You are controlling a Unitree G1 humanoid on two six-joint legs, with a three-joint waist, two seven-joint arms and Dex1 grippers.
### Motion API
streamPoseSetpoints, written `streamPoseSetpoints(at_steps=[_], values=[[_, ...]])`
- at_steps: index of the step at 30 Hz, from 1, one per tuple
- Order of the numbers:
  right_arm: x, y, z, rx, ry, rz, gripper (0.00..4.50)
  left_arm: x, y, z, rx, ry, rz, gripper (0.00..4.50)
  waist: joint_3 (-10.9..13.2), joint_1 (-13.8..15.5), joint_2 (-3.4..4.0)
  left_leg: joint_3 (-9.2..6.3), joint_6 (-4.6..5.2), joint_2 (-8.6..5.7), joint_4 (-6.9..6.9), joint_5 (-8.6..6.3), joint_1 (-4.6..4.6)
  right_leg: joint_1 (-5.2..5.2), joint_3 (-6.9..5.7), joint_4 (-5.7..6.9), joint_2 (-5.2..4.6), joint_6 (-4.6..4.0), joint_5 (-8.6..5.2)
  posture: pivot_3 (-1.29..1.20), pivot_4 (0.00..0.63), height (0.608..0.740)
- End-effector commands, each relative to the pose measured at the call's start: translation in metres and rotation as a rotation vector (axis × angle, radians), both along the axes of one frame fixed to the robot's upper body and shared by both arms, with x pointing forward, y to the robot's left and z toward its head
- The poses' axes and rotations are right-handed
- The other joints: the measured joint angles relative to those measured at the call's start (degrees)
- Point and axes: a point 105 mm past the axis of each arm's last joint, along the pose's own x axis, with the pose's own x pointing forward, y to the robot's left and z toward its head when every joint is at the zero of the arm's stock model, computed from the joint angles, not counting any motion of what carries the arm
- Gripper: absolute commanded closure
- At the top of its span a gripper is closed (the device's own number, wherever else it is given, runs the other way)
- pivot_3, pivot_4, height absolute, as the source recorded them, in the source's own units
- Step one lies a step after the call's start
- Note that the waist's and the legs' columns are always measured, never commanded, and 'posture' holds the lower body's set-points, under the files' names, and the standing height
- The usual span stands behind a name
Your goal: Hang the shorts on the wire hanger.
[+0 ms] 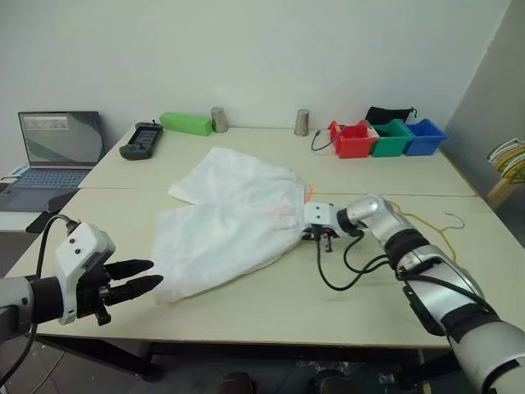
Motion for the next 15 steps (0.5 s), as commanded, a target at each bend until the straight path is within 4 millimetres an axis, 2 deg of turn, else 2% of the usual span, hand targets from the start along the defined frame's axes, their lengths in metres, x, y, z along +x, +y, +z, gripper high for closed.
streamPoseSetpoints(at_steps=[1, 5, 9, 12, 15], values=[[-0.01, -0.024, 0.009, 0.045, 0.044, -0.038, 4.45, 0.004, -0.005, 0.0, 0.003, -0.026, -0.032, 2.61, 0.08, 0.23, 0.09, -0.01, 0.0, 0.0, 0.0, 0.0, -0.02, 0.0, -0.02, 0.0, 0.0, -0.02, -0.01, 0.17, 0.054, 0.74], [-0.034, -0.046, 0.008, 0.061, 0.112, -0.118, 4.45, 0.011, -0.017, -0.007, -0.012, -0.02, -0.077, 2.61, 0.25, 0.45, 0.37, -0.14, 0.0, 0.0, 0.0, 0.0, -0.13, -0.01, -0.14, 0.0, -0.01, 0.04, -0.04, 0.14, 0.062, 0.74], [-0.072, -0.059, 0.004, 0.054, 0.182, -0.172, 4.45, 0.02, -0.027, -0.012, -0.026, -0.027, -0.114, 2.61, 0.33, 0.36, 0.48, -0.25, 0.01, 0.01, 0.0, 0.0, -0.16, -0.01, -0.28, 0.01, 0.0, 0.29, -0.19, 0.1, 0.068, 0.74], [-0.096, -0.05, 0.003, 0.07, 0.205, -0.214, 4.45, 0.02, -0.031, -0.019, 0.002, -0.007, -0.165, 2.61, 0.42, 0.15, 0.53, -0.25, 0.01, 0.01, 0.0, -0.01, -0.17, -0.02, -0.29, -0.01, 0.0, 0.26, -0.27, 0.07, 0.073, 0.74], [-0.108, -0.036, 0.006, 0.099, 0.21, -0.286, 4.45, 0.019, -0.026, -0.022, 0.043, 0.015, -0.201, 2.61, 0.56, -0.66, 0.47, -0.25, 0.0, 0.04, -0.02, -0.02, -0.15, -0.05, -0.29, -0.01, 0.02, 0.01, -0.42, 0.06, 0.077, 0.74]])
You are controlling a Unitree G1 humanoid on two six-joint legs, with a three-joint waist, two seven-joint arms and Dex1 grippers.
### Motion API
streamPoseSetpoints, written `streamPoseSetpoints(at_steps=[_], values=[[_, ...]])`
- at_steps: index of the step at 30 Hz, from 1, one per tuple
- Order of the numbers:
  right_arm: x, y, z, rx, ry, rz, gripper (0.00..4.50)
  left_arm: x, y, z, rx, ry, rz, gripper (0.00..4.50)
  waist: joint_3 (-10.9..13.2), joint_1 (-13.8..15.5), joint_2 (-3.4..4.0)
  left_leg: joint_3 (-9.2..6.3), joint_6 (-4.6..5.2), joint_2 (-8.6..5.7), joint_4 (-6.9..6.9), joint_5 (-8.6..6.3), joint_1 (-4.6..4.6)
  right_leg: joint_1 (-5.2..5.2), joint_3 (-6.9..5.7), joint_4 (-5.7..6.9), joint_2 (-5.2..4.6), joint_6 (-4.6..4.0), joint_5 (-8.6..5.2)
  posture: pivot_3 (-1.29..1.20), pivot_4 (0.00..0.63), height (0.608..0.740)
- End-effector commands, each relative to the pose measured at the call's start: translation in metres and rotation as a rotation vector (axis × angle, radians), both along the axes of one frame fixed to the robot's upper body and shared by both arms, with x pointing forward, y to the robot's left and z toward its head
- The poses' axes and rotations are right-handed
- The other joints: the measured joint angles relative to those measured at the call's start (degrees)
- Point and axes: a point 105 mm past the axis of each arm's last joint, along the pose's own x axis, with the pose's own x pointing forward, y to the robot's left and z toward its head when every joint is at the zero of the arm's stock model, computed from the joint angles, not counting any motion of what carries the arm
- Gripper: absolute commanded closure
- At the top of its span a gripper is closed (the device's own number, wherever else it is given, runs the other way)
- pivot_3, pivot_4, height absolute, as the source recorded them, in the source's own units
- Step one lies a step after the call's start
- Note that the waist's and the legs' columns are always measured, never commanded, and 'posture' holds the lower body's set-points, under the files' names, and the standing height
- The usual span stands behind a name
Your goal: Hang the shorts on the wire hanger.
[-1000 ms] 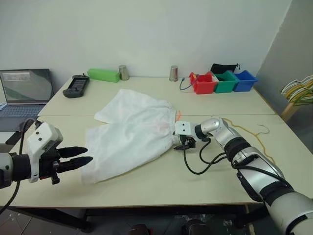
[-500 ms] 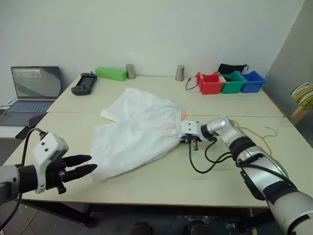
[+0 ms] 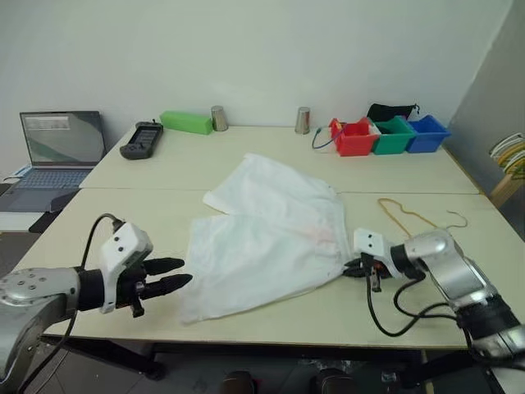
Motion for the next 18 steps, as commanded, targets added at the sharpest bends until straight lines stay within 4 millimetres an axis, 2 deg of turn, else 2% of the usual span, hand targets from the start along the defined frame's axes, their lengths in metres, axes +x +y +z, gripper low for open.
streamPoseSetpoints(at_steps=[1, 8, 11, 15, 18], values=[[-0.011, 0.019, 0.01, 0.021, -0.007, -0.065, 4.45, 0.002, 0.006, 0.004, 0.052, -0.015, -0.043, 2.61, 0.26, -0.94, -0.02, 0.01, -0.01, 0.04, 0.0, -0.01, 0.0, -0.01, 0.0, 0.01, 0.02, -0.01, -0.01, 0.05, 0.078, 0.74], [-0.025, 0.024, 0.016, 0.007, 0.047, -0.177, 4.45, 0.009, 0.021, 0.006, 0.106, -0.019, -0.073, 2.61, 1.21, -1.52, -0.35, 0.03, -0.02, 0.03, 0.04, 0.0, -0.04, -0.05, 0.0, 0.0, 0.01, -0.01, -0.01, 0.04, 0.086, 0.74], [-0.031, 0.023, 0.015, -0.006, 0.088, -0.215, 4.45, 0.008, 0.017, 0.004, 0.108, -0.008, -0.102, 2.61, 1.45, -1.55, -0.41, 0.01, -0.1, 0.04, 0.03, -0.05, -0.16, -0.1, -0.03, -0.07, -0.01, 0.03, -0.03, 0.04, 0.086, 0.74], [-0.057, 0.019, 0.009, -0.03, 0.147, -0.219, 4.45, 0.003, 0.014, 0.001, 0.11, -0.005, -0.116, 2.61, 1.6, -1.34, -0.48, -0.02, -0.2, -0.01, 0.0, -0.13, -0.22, -0.11, -0.08, -0.07, -0.12, 0.3, -0.12, 0.05, 0.09, 0.74], [-0.052, 0.027, 0.013, 0.02, 0.12, -0.211, 4.45, 0.0, 0.012, -0.002, 0.116, 0.002, -0.12, 2.61, 1.72, -1.39, -0.66, -0.09, -0.26, 0.0, -0.03, -0.2, -0.21, -0.09, -0.14, -0.08, -0.14, 0.38, -0.2, 0.06, 0.088, 0.74]])
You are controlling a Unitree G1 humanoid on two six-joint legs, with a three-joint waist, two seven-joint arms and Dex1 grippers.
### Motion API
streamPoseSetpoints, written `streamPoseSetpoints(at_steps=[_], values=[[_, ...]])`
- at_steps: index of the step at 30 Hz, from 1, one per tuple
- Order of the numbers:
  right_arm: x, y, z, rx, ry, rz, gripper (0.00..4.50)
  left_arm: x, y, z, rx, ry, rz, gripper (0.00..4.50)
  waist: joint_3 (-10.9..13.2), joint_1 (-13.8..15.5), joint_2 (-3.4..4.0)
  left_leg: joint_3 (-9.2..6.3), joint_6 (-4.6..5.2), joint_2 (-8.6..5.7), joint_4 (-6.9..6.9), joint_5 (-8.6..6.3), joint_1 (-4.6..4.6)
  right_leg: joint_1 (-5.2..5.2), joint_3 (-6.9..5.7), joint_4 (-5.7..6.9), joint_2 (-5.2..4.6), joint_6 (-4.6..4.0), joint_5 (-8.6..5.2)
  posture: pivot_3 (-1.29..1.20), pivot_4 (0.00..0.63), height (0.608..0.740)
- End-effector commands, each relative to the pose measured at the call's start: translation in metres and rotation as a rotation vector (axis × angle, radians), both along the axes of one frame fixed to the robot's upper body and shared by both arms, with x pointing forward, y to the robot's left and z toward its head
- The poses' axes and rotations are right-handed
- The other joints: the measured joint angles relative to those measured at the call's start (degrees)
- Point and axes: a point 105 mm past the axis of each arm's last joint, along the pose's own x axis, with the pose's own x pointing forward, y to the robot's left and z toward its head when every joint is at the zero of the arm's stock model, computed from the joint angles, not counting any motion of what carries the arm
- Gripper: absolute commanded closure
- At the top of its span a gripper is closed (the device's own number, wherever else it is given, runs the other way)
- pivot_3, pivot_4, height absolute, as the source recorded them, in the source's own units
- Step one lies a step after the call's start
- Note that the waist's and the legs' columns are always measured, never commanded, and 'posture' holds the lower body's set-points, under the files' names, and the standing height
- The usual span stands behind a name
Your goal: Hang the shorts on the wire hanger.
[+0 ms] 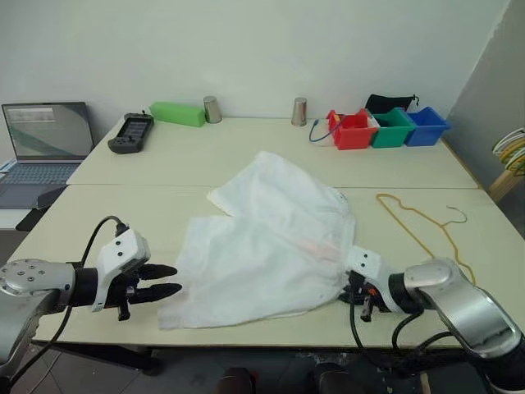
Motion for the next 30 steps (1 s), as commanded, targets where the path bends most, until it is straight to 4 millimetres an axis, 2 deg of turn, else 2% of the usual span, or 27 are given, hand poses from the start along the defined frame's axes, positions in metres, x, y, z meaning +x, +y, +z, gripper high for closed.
streamPoseSetpoints(at_steps=[1, 2, 6, 11, 13, 15, 18, 25, 30], values=[[0.001, 0.01, 0.005, 0.061, -0.008, 0.021, 4.19, -0.002, -0.005, 0.005, 0.021, -0.031, -0.031, 2.61, 0.14, -0.08, -0.11, 0.0, -0.01, 0.01, 0.0, -0.01, 0.0, 0.01, 0.0, 0.0, 0.0, 0.0, 0.0, 0.06, 0.087, 0.74], [0.002, 0.012, 0.006, 0.067, -0.007, 0.025, 3.92, -0.003, -0.004, 0.005, 0.019, -0.03, -0.03, 2.61, 0.23, -0.27, -0.19, -0.01, -0.01, 0.01, 0.0, -0.01, 0.0, 0.0, -0.01, 0.0, 0.0, 0.0, 0.0, 0.06, 0.086, 0.74], [0.006, 0.013, 0.019, 0.078, -0.061, 0.136, 2.96, 0.0, -0.001, 0.013, -0.007, -0.045, -0.018, 1.86, 0.56, -0.86, -0.22, -0.01, -0.01, 0.02, 0.01, -0.01, 0.01, 0.01, -0.02, 0.02, 0.0, -0.19, -0.1, 0.06, 0.084, 0.74], [0.001, 0.007, 0.03, 0.033, -0.138, 0.303, 1.61, -0.015, 0.006, 0.014, 0.01, 0.016, -0.055, 0.73, 0.91, -1.04, -0.25, 0.03, -0.01, -0.03, 0.0, -0.01, -0.01, 0.01, -0.05, -0.03, -0.16, -0.2, -0.12, 0.06, 0.082, 0.74], [-0.006, 0.006, 0.033, 0.011, -0.174, 0.403, 1.09, -0.028, 0.008, 0.011, 0.029, 0.046, -0.078, 0.27, 0.96, -1.04, -0.23, 0.03, -0.01, -0.02, 0.0, -0.02, -0.02, 0.0, -0.1, -0.04, -0.16, -0.12, -0.08, 0.06, 0.083, 0.74], [-0.01, 0.006, 0.034, 0.0, -0.202, 0.464, 0.61, -0.036, 0.011, 0.003, 0.058, 0.051, -0.087, 0.0, 1.0, -1.07, -0.19, 0.04, 0.01, 0.03, -0.02, -0.07, -0.04, -0.02, -0.09, -0.05, -0.22, 0.06, -0.06, 0.06, 0.082, 0.74], [-0.007, 0.01, 0.03, -0.006, -0.247, 0.479, 0.04, -0.036, 0.01, -0.011, 0.091, -0.005, -0.079, 0.0, 1.01, -1.05, -0.19, 0.04, 0.02, 0.04, -0.04, -0.09, -0.02, 0.0, -0.1, -0.05, -0.29, 0.09, -0.09, 0.06, 0.081, 0.74], [-0.002, 0.013, 0.02, -0.017, -0.29, 0.47, 0.04, -0.035, 0.018, -0.03, 0.168, -0.075, -0.095, 0.0, 1.03, -0.89, -0.26, 0.0, 0.02, 0.06, 0.02, -0.08, -0.02, 0.03, -0.07, -0.03, -0.37, -0.16, -0.22, 0.05, 0.085, 0.74], [0.01, 0.008, 0.0, -0.055, -0.298, 0.404, 0.04, -0.028, 0.021, -0.052, 0.202, -0.085, -0.117, 0.0, 1.04, -0.95, -0.28, 0.09, 0.01, 0.01, 0.08, -0.08, 0.0, 0.06, -0.01, -0.03, -0.4, -0.12, -0.2, 0.04, 0.089, 0.74]])
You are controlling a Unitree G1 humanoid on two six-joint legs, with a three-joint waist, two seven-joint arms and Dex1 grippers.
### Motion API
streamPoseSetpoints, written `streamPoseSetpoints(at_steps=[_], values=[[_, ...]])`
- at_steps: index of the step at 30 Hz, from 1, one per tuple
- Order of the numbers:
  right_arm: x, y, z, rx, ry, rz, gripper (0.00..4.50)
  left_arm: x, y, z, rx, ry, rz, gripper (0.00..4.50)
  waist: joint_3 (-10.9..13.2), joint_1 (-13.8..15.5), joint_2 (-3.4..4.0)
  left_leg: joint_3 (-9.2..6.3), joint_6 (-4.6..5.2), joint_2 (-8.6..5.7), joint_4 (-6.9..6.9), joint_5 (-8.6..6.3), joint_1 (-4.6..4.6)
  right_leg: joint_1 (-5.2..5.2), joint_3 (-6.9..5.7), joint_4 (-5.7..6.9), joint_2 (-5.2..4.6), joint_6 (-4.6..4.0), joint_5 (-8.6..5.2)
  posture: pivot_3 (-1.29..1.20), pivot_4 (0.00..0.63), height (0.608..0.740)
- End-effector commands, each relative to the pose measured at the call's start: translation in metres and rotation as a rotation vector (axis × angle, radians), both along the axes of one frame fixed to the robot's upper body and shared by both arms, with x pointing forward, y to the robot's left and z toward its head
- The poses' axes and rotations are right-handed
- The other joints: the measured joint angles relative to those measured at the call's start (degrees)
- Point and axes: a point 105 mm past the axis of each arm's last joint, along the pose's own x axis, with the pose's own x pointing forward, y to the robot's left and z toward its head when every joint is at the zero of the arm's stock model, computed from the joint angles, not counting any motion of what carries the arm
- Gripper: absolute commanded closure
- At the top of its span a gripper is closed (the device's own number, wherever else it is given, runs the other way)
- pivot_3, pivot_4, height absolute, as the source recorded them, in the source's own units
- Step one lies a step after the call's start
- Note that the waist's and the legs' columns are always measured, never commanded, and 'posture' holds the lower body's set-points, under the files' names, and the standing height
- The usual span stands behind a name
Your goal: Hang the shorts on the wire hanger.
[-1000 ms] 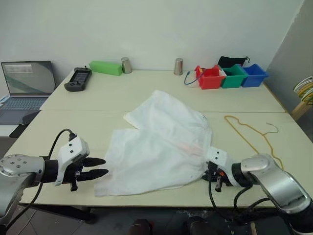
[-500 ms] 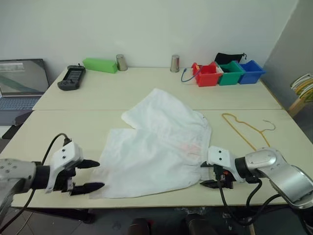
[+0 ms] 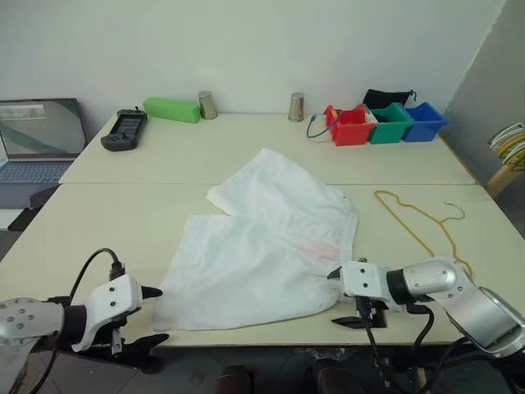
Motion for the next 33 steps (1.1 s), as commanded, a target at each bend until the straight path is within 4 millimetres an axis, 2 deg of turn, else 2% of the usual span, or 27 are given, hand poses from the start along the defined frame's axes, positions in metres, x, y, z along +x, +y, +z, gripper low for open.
streamPoseSetpoints(at_steps=[1, 8, 9, 12, 18, 21, 24, 25, 28, 33], values=[[0.01, -0.007, -0.008, -0.03, -0.041, -0.035, 0.04, 0.01, -0.001, -0.009, 0.039, -0.044, -0.032, 0.0, 0.01, 0.06, 0.0, 0.01, 0.0, -0.01, 0.0, 0.0, 0.0, 0.0, 0.01, 0.0, -0.01, 0.01, 0.0, 0.04, 0.089, 0.74], [0.006, -0.011, -0.014, -0.028, 0.002, -0.048, 0.04, 0.017, -0.003, -0.022, 0.064, -0.062, -0.092, 0.0, -0.24, 0.16, 0.32, 0.01, 0.01, -0.01, 0.01, 0.01, 0.21, 0.17, 0.03, 0.03, -0.05, 0.05, 0.04, 0.03, 0.09, 0.74], [0.007, -0.011, -0.013, -0.025, 0.0, -0.053, 0.01, 0.019, -0.004, -0.022, 0.064, -0.065, -0.096, 0.17, -0.22, 0.17, 0.36, 0.01, 0.02, 0.0, 0.01, 0.01, 0.32, 0.16, 0.02, 0.03, -0.05, 0.05, 0.04, 0.02, 0.091, 0.74], [0.008, -0.01, -0.009, -0.018, 0.004, -0.051, 0.56, 0.022, -0.007, -0.021, 0.058, -0.068, -0.11, 0.72, -0.22, 0.2, 0.42, 0.05, 0.02, 0.01, 0.01, 0.01, 0.47, 0.18, 0.03, 0.03, -0.07, 0.05, 0.02, 0.02, 0.091, 0.74], [0.01, -0.014, -0.006, -0.026, 0.009, -0.055, 2.07, 0.03, -0.006, -0.013, 0.07, -0.083, -0.119, 1.95, -0.2, 0.17, 0.42, 0.17, 0.03, 0.04, 0.05, 0.04, 0.46, 0.18, 0.05, 0.03, -0.1, 0.05, 0.03, 0.01, 0.092, 0.74], [0.011, -0.015, -0.006, -0.03, 0.009, -0.056, 2.95, 0.034, -0.005, -0.01, 0.076, -0.092, -0.12, 2.7, -0.18, 0.06, 0.38, 0.18, 0.03, 0.03, 0.04, 0.04, 0.4, 0.13, 0.03, 0.03, -0.09, 0.06, 0.03, 0.01, 0.095, 0.74], [0.003, -0.012, -0.003, -0.026, 0.036, -0.034, 3.65, 0.031, -0.003, -0.006, 0.08, -0.074, -0.139, 3.33, -0.17, -0.03, 0.36, 0.18, 0.04, 0.01, 0.03, 0.04, 0.11, 0.09, 0.0, 0.06, -0.06, 0.14, 0.08, 0.01, 0.096, 0.74], [-0.003, -0.012, -0.003, -0.031, 0.058, -0.013, 3.84, 0.026, -0.003, -0.006, 0.083, -0.046, -0.149, 3.53, -0.16, -0.05, 0.36, 0.17, 0.04, 0.0, 0.03, 0.04, 0.03, 0.03, -0.01, 0.06, -0.03, 0.42, 0.25, 0.01, 0.096, 0.74], [-0.017, -0.011, -0.003, -0.029, 0.115, 0.004, 3.88, 0.011, -0.006, -0.006, 0.071, 0.033, -0.178, 4.14, -0.1, -0.21, 0.28, 0.14, 0.06, 0.04, -0.07, 0.01, -0.02, -0.02, -0.06, 0.03, -0.01, 0.4, 0.2, 0.01, 0.097, 0.74], [-0.032, -0.012, -0.007, -0.032, 0.183, -0.005, 3.88, -0.009, -0.005, -0.011, 0.095, 0.139, -0.213, 4.14, -0.03, -0.42, 0.24, 0.22, 0.15, 0.2, -0.09, -0.09, -0.02, -0.03, -0.04, 0.0, -0.01, 0.38, 0.04, 0.01, 0.1, 0.74]])
